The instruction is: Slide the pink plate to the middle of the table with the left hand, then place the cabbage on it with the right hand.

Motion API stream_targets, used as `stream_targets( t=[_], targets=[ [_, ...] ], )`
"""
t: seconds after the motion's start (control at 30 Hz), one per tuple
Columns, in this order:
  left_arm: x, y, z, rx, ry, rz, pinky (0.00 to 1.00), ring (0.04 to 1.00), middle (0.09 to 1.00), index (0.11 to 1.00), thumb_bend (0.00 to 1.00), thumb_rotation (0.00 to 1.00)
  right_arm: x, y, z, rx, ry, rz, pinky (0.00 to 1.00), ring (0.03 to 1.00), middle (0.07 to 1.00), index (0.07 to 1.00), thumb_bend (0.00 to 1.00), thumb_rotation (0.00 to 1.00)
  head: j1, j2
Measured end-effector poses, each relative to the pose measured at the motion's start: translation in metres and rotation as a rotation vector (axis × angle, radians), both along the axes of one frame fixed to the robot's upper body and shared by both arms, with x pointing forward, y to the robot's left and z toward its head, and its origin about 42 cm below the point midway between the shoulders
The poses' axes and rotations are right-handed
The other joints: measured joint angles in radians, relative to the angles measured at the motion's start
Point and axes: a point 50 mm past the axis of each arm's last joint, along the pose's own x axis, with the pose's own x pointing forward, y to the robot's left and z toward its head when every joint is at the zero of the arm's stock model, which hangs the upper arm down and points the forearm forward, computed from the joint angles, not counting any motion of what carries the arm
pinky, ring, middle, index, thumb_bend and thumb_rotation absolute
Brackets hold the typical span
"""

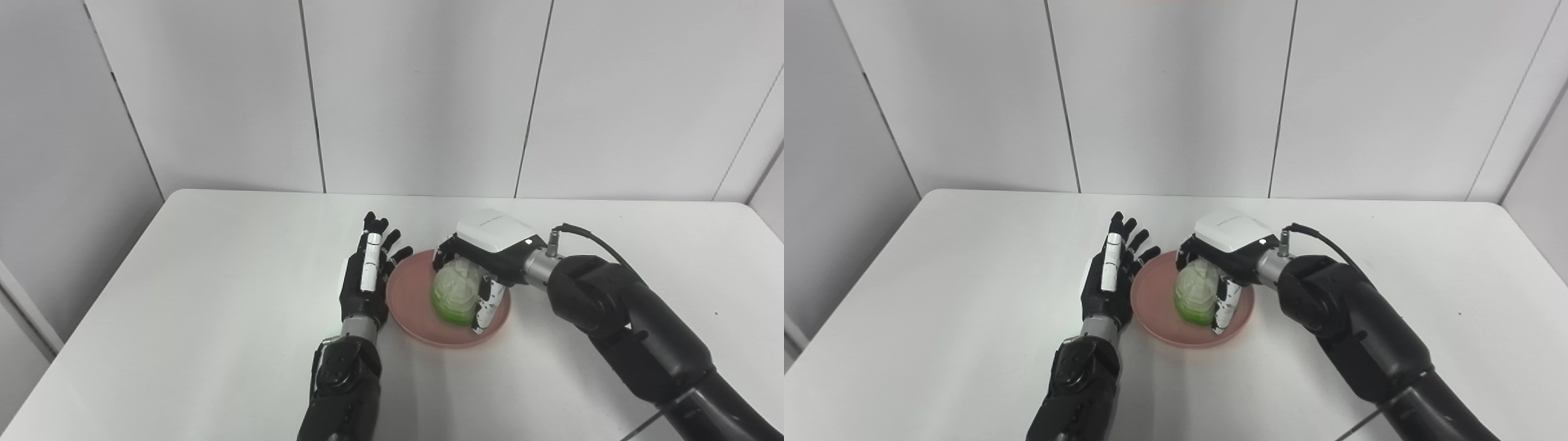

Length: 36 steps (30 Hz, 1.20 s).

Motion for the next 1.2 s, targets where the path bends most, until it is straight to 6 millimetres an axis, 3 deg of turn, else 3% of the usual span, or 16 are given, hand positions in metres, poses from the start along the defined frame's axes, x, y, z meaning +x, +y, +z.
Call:
stream_targets(
  t=[0.17, 0.3, 0.33, 0.4, 0.43, 0.5, 0.6, 0.67, 0.77, 0.83, 0.9, 0.97, 1.03, 1.2],
  targets=[
    [0.0, -0.002, 0.0, 0.007, 0.0, -0.005, 0.73, 0.9, 0.977, 1.0, 0.81, 0.8, 0.002, 0.005, -0.01, -0.036, -0.078, 0.027, 0.25, 0.407, 0.501, 0.504, 0.52, 0.0, -0.002, 0.0],
    [0.0, -0.002, 0.0, 0.016, 0.0, -0.005, 0.75, 0.905, 0.974, 1.0, 0.8, 0.79, 0.005, 0.003, -0.019, -0.048, -0.132, 0.038, 0.33, 0.413, 0.515, 0.518, 0.52, 0.0, 0.0, 0.003],
    [0.0, -0.002, 0.0, 0.016, 0.0, -0.005, 0.75, 0.907, 0.973, 1.0, 0.81, 0.79, 0.006, 0.002, -0.02, -0.044, -0.144, 0.036, 0.4, 0.487, 0.581, 0.586, 0.66, 0.12, 0.0, 0.003],
    [0.0, -0.002, 0.0, 0.018, 0.0, -0.005, 0.75, 0.909, 0.973, 1.0, 0.82, 0.79, 0.006, 0.001, -0.019, -0.036, -0.15, 0.029, 0.47, 0.574, 0.663, 0.663, 0.83, 0.27, -0.006, 0.005],
    [0.0, -0.002, 0.0, 0.021, -0.001, -0.006, 0.76, 0.911, 0.975, 1.0, 0.81, 0.79, 0.006, 0.001, -0.018, -0.038, -0.138, 0.021, 0.56, 0.665, 0.74, 0.721, 0.91, 0.36, -0.008, 0.005],
    [0.0, -0.002, 0.0, 0.022, -0.001, -0.007, 0.75, 0.911, 0.974, 1.0, 0.8, 0.8, 0.005, -0.001, -0.017, -0.041, -0.096, -0.003, 0.68, 0.785, 0.835, 0.79, 0.98, 0.45, -0.011, 0.006],
    [0.0, -0.003, 0.0, 0.025, -0.001, -0.009, 0.73, 0.898, 0.97, 1.0, 0.81, 0.81, 0.003, -0.003, -0.017, -0.05, -0.049, -0.041, 0.91, 0.916, 0.927, 0.856, 1.0, 0.57, -0.011, 0.008],
    [0.0, -0.003, 0.0, 0.026, -0.001, -0.01, 0.78, 0.903, 0.974, 1.0, 0.8, 0.8, 0.002, -0.004, -0.018, -0.056, -0.029, -0.056, 0.99, 0.988, 0.977, 0.889, 1.0, 0.63, -0.012, 0.008],
    [-0.001, -0.006, 0.0, 0.075, -0.006, -0.007, 0.85, 0.915, 0.966, 1.0, 0.82, 0.81, 0.002, -0.007, -0.018, -0.044, -0.02, -0.071, 1.0, 0.998, 0.994, 0.904, 1.0, 0.68, -0.017, 0.009],
    [-0.003, -0.009, 0.001, 0.159, -0.038, 0.007, 0.96, 0.936, 0.958, 1.0, 0.81, 0.8, 0.002, -0.011, -0.019, -0.017, -0.033, -0.086, 1.0, 1.0, 0.99, 0.909, 1.0, 0.71, -0.02, 0.011],
    [-0.004, -0.011, 0.002, 0.239, -0.075, 0.028, 0.94, 0.935, 0.942, 0.979, 0.81, 0.77, 0.002, -0.017, -0.021, 0.066, -0.059, -0.112, 1.0, 0.981, 0.96, 0.892, 1.0, 0.76, -0.021, 0.011],
    [-0.004, -0.012, 0.004, 0.298, -0.137, 0.039, 0.94, 0.937, 0.945, 0.964, 0.78, 0.78, 0.002, -0.024, -0.025, 0.176, -0.087, -0.143, 1.0, 0.965, 0.949, 0.894, 1.0, 0.91, -0.021, 0.011],
    [-0.004, -0.014, 0.007, 0.343, -0.192, 0.049, 0.95, 0.94, 0.947, 0.961, 0.78, 0.78, 0.002, -0.031, -0.032, 0.286, -0.097, -0.173, 0.99, 0.956, 0.947, 0.898, 1.0, 0.97, -0.023, 0.012],
    [-0.003, -0.014, 0.009, 0.396, -0.222, 0.058, 0.98, 0.959, 0.956, 0.96, 0.82, 0.82, 0.0, -0.045, -0.047, 0.597, -0.085, -0.265, 0.83, 0.901, 0.92, 0.906, 0.96, 1.0, -0.032, 0.014]
  ],
)
